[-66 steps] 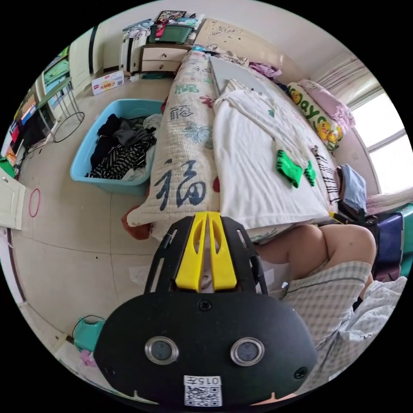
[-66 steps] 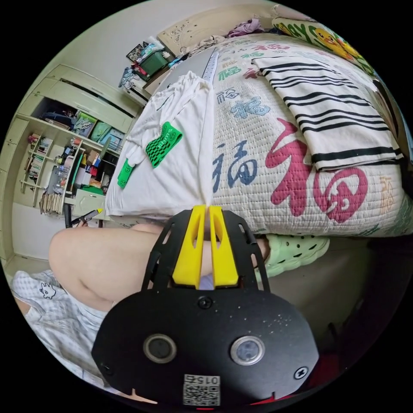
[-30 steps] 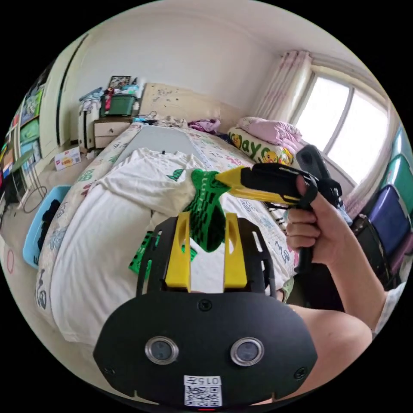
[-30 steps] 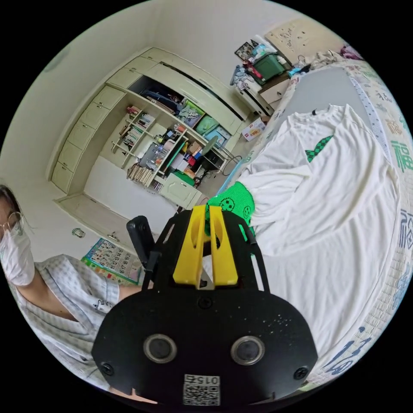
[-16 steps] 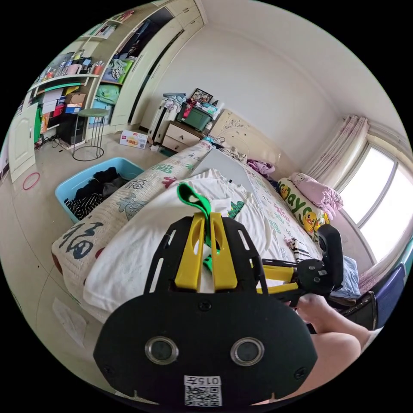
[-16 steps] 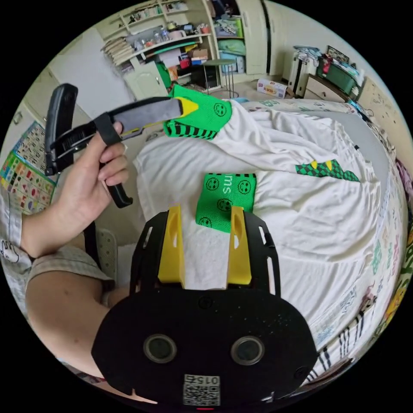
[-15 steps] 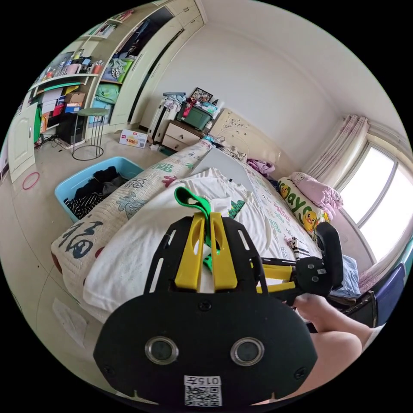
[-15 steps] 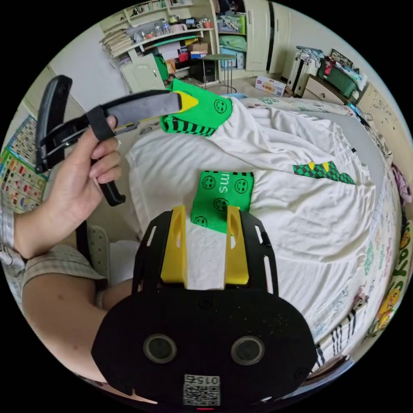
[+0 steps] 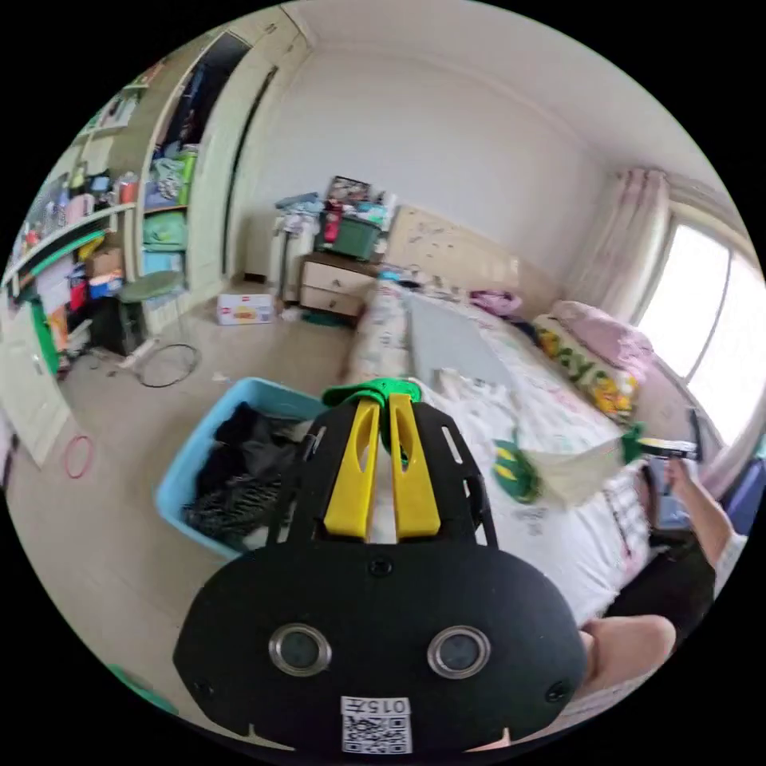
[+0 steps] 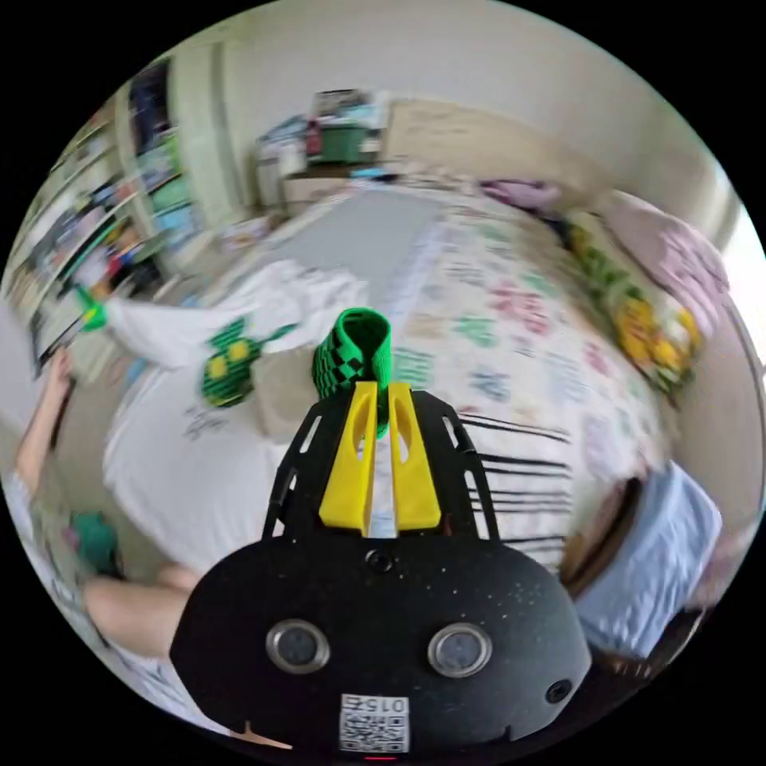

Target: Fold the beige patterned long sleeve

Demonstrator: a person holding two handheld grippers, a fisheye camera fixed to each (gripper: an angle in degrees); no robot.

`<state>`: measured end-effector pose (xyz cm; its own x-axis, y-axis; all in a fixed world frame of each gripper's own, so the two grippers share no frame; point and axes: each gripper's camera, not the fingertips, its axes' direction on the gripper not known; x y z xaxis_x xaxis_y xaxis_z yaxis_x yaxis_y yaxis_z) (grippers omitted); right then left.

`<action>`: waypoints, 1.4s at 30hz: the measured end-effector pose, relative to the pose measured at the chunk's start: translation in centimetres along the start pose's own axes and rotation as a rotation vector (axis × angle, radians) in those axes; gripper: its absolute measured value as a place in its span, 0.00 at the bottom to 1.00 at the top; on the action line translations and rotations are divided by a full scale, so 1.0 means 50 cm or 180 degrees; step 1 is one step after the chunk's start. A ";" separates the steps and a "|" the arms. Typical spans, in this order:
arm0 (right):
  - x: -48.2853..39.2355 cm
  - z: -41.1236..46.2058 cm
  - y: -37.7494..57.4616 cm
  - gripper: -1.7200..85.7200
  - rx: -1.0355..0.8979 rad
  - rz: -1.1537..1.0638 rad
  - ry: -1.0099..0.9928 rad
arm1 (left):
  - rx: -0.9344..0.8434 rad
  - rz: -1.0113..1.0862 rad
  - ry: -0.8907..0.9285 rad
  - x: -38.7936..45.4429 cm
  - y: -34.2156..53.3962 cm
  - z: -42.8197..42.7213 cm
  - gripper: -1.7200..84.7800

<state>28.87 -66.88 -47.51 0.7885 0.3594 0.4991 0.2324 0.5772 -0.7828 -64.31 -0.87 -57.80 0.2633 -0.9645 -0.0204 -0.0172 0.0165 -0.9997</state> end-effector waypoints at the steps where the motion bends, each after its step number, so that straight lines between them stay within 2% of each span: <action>1: 0.133 -0.040 0.010 0.06 -0.0012 0.0543 0.0494 | -0.0091 -0.0012 -0.0322 -0.026 -0.024 0.009 0.07; 2: 0.250 -0.062 0.042 0.07 -0.0200 0.1117 0.0828 | -0.0360 -0.0235 -0.0951 -0.078 -0.061 0.027 0.10; 3: 0.300 -0.069 0.064 0.08 -0.0319 0.1422 0.0943 | -0.0538 -0.0397 -0.1315 -0.112 -0.083 0.033 0.13; 5: 0.398 -0.102 0.158 0.09 -0.0419 0.2065 0.1120 | -0.0441 -0.0362 -0.1443 -0.117 -0.096 0.023 0.14; 6: 0.402 -0.106 0.176 0.09 -0.0354 0.2097 0.1124 | -0.0277 -0.0247 -0.1384 -0.102 -0.096 0.018 0.13; 8: 0.376 -0.083 0.194 0.09 -0.0267 0.1923 0.1049 | -0.0170 0.0084 -0.1192 -0.060 -0.097 0.038 0.11; 10: 0.325 -0.036 0.166 0.09 -0.0272 0.1649 0.0879 | -0.0303 0.0404 -0.0997 -0.005 -0.109 0.093 0.10; 12: 0.252 0.019 0.114 0.09 -0.0248 0.1317 0.0590 | -0.0471 0.0686 -0.0535 0.074 -0.128 0.187 0.10; 17: 0.006 0.184 -0.076 0.08 -0.0202 0.0416 -0.0336 | -0.0892 0.0857 0.0002 0.220 -0.176 0.404 0.10; 20: -0.080 0.271 -0.155 0.07 -0.0255 0.0202 -0.0226 | -0.1102 0.0927 0.0155 0.298 -0.203 0.521 0.09; 24: -0.113 0.349 -0.209 0.04 -0.0217 0.0314 -0.0109 | -0.1286 0.1051 -0.0020 0.360 -0.225 0.638 0.07; 27: -0.114 0.395 -0.232 0.02 -0.0230 0.0347 0.0208 | -0.1387 0.1111 -0.0178 0.364 -0.232 0.693 0.04; 28: -0.113 0.424 -0.239 0.02 -0.0396 0.0336 0.0350 | -0.1409 0.1125 -0.0218 0.362 -0.232 0.703 0.03; 29: -0.119 0.425 -0.240 0.02 -0.0192 0.0284 0.0446 | -0.1348 0.1154 -0.0233 0.358 -0.233 0.714 0.02; 36: -0.143 0.470 -0.263 0.01 -0.0262 0.0240 0.0907 | -0.1125 0.1057 -0.0390 0.338 -0.235 0.728 0.01; 40: -0.117 0.409 -0.184 0.02 -0.0036 0.0362 0.0438 | -0.1172 0.0973 -0.0236 0.306 -0.229 0.687 0.02; 42: -0.105 0.335 -0.097 0.03 0.0230 0.0307 0.0023 | -0.0812 0.0912 0.0172 0.259 -0.204 0.580 0.03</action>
<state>14.07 -59.29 -40.08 0.8095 0.4106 0.4197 0.1137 0.5916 -0.7981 -32.75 -5.87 -48.21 0.1619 -0.9429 -0.2910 -0.3240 0.2277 -0.9182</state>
